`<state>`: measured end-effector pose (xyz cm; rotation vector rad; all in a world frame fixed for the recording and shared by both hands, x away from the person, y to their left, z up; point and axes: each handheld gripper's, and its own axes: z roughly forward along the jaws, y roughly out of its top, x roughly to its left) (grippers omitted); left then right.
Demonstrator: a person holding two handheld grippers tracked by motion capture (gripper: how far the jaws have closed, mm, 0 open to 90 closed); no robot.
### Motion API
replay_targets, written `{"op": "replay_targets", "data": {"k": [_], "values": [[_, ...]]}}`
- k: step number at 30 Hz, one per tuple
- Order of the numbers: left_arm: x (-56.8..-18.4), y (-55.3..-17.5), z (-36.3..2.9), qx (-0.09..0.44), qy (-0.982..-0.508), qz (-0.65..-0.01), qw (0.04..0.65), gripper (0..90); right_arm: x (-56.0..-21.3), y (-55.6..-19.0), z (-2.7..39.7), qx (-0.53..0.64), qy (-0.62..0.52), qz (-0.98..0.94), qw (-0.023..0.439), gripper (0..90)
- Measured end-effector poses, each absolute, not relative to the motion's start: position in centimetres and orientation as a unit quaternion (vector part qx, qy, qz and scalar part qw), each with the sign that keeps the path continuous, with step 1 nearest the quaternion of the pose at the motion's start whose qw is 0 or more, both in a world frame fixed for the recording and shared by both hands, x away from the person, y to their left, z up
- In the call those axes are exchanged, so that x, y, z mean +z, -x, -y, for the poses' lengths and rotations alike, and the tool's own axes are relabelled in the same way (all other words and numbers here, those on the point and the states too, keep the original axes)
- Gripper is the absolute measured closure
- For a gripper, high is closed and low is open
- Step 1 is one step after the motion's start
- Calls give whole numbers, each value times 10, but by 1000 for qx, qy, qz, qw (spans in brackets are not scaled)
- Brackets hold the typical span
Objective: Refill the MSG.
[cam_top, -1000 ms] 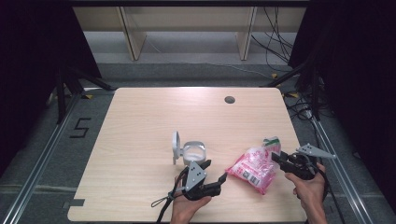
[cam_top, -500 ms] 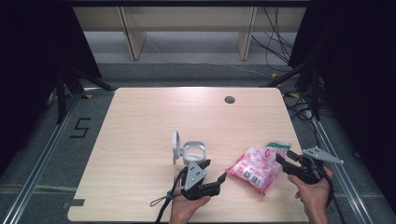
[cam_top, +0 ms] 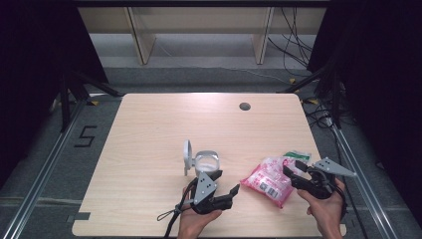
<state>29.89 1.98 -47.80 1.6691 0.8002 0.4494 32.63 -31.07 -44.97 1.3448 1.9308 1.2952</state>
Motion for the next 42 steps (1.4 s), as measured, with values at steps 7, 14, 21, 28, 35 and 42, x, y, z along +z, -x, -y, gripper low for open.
{"op": "replay_targets", "data": {"k": [7, 14, 21, 28, 35, 42], "values": [[-476, -297, -32, 205, -715, -347, 571, 303, -451, -325, 300, 474, -489, -703, 206, 441], [-471, -293, -47, 218, -716, -343, 568, 348, -451, -325, 299, 469, -481, -712, 205, 437], [-468, -289, -64, 235, -712, -343, 565, 424, -455, -326, 293, 479, -468, -715, 203, 433], [-466, -283, -79, 249, -717, -343, 553, 535, -455, -328, 293, 475, -459, -723, 204, 428], [-465, -283, -89, 280, -725, -313, 546, 750, -455, -326, 288, 478, -461, -721, 195, 419], [-468, -280, -92, 291, -729, -304, 540, 848, -456, -327, 288, 482, -461, -719, 196, 419]]}}
